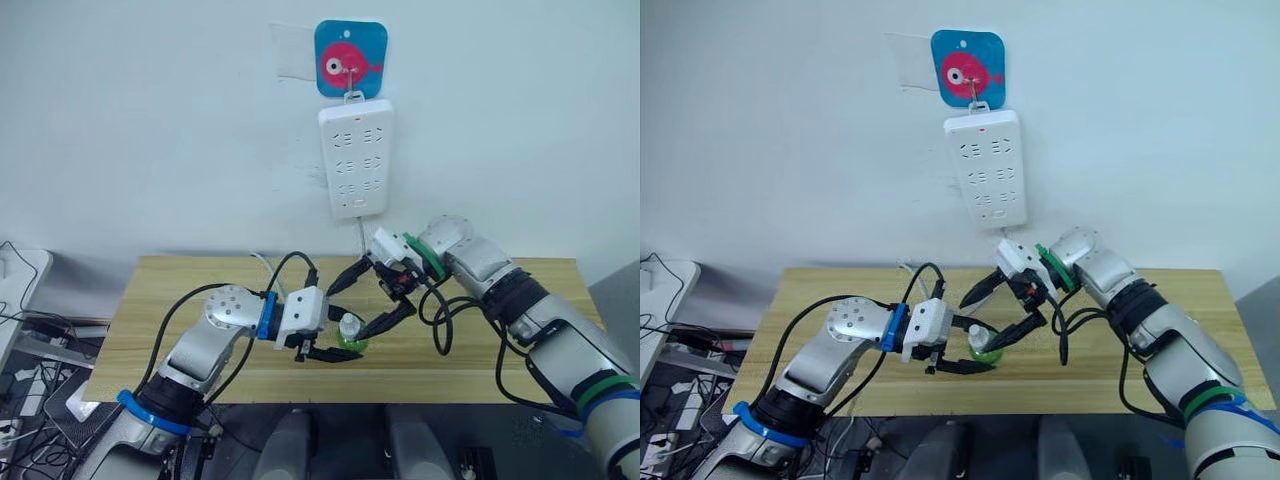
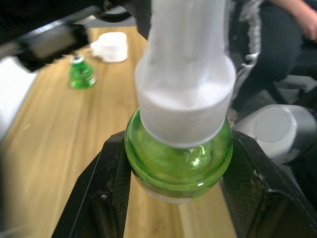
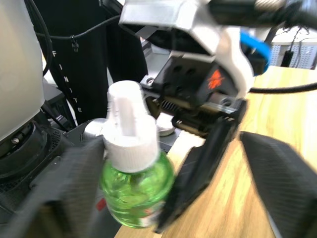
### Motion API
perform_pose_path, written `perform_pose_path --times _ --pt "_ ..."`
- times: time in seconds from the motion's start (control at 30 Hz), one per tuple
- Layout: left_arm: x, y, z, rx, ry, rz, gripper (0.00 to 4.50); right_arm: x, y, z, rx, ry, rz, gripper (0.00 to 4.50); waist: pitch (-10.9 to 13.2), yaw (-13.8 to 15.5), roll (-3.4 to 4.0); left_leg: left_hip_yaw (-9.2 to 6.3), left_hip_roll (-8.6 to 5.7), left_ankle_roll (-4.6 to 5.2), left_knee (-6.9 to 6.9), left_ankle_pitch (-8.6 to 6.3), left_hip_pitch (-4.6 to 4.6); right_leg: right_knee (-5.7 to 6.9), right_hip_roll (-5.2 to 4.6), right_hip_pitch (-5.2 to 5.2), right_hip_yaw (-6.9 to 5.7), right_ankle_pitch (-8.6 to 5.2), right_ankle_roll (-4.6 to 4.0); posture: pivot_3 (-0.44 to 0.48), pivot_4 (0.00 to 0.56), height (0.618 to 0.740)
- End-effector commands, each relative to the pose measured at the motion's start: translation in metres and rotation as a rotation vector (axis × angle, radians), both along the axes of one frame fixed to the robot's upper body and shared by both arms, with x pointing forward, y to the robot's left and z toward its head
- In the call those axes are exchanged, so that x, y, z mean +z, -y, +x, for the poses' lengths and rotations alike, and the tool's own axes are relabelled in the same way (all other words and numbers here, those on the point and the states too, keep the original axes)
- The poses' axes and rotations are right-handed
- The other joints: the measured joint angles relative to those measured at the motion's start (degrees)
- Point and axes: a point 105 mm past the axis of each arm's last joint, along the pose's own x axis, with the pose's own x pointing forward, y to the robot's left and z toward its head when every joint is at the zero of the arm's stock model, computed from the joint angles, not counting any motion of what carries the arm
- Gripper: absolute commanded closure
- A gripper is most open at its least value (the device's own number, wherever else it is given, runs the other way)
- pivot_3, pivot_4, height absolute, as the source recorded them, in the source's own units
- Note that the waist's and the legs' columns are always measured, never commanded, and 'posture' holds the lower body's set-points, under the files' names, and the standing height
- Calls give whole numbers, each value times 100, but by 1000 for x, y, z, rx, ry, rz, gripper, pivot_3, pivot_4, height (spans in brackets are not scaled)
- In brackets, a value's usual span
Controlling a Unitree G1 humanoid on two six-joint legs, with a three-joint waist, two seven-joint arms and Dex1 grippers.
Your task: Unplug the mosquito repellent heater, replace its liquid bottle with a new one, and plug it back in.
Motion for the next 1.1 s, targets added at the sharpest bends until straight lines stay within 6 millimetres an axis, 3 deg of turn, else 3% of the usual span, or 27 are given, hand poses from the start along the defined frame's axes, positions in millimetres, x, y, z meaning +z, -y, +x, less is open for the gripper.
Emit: perform_pose_path --times 0.03,0.47,0.83,1.1 --pt "6 10 -15 -104 26 -24 2259 13 3 -4 43 27 40 15 0 -11 0 0 1 0 0 0 0 1 0 -1 0 0 0 8 235 740" --pt "8 6 -7 -43 7 -43 2259 14 12 -9 35 25 40 15 0 5 0 0 -1 1 0 0 -1 -1 0 0 -1 0 0 -6 234 740" --pt "6 -19 18 268 -26 -87 2259 8 75 11 -284 18 40 15 0 1 -1 1 -3 2 0 -1 -1 -2 -6 2 0 0 0 -28 231 740" --pt "10 -29 39 496 -34 -159 2259 11 62 22 -527 71 155 15 0 6 -1 2 2 1 -1 0 -1 1 -5 1 0 0 0 -36 225 740"
